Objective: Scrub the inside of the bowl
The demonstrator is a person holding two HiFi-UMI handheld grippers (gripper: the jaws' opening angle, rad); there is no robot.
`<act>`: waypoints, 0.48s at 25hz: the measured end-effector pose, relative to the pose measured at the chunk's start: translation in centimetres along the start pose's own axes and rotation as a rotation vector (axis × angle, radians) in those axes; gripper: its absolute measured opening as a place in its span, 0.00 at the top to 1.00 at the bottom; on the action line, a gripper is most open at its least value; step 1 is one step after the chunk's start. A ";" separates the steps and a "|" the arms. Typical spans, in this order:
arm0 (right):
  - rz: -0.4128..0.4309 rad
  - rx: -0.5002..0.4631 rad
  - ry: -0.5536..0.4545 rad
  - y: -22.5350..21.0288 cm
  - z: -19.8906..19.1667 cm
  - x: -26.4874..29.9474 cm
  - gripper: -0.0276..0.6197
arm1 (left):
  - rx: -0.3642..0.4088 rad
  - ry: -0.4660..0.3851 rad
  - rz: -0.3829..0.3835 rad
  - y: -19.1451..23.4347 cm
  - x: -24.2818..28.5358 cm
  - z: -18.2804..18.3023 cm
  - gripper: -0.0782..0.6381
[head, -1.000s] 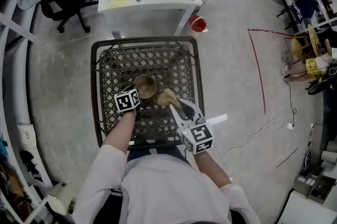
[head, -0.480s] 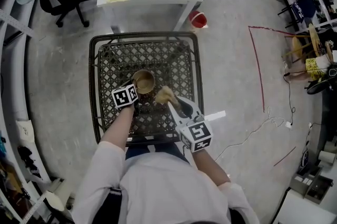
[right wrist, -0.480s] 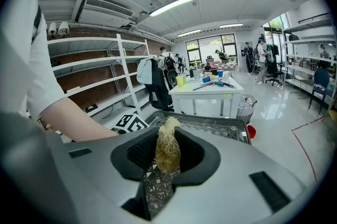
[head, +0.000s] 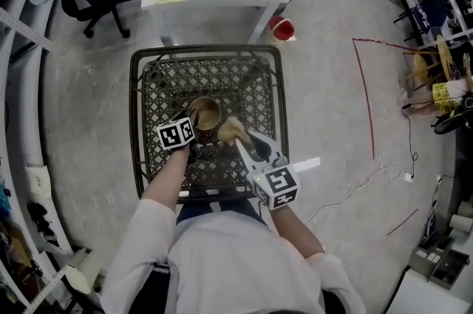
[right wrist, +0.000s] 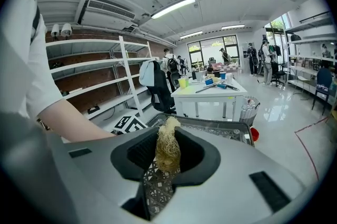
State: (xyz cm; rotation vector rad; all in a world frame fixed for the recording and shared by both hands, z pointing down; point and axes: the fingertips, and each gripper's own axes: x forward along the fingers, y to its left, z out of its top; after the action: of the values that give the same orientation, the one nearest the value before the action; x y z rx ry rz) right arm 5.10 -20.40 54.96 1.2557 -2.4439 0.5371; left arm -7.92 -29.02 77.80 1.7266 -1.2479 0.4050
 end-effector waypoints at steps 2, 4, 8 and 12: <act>0.003 -0.002 -0.004 0.1 0.0 0.0 0.80 | 0.008 -0.012 0.008 0.1 -0.3 0.2 0.64; 0.003 -0.004 -0.008 0.1 0.1 -0.1 0.80 | 0.014 -0.023 0.016 0.1 -0.7 0.5 0.65; 0.001 -0.012 -0.022 0.1 0.3 -0.2 0.80 | 0.043 -0.052 0.017 -0.2 -1.9 1.3 0.67; 0.005 -0.018 -0.035 0.2 0.7 -0.3 0.80 | 0.077 -0.099 0.000 -1.0 -3.6 2.3 0.80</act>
State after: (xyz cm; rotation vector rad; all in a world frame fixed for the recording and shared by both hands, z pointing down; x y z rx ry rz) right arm 4.97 -20.42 54.21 1.2633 -2.4754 0.4978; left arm -9.13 -28.87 73.61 1.8306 -1.3186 0.3754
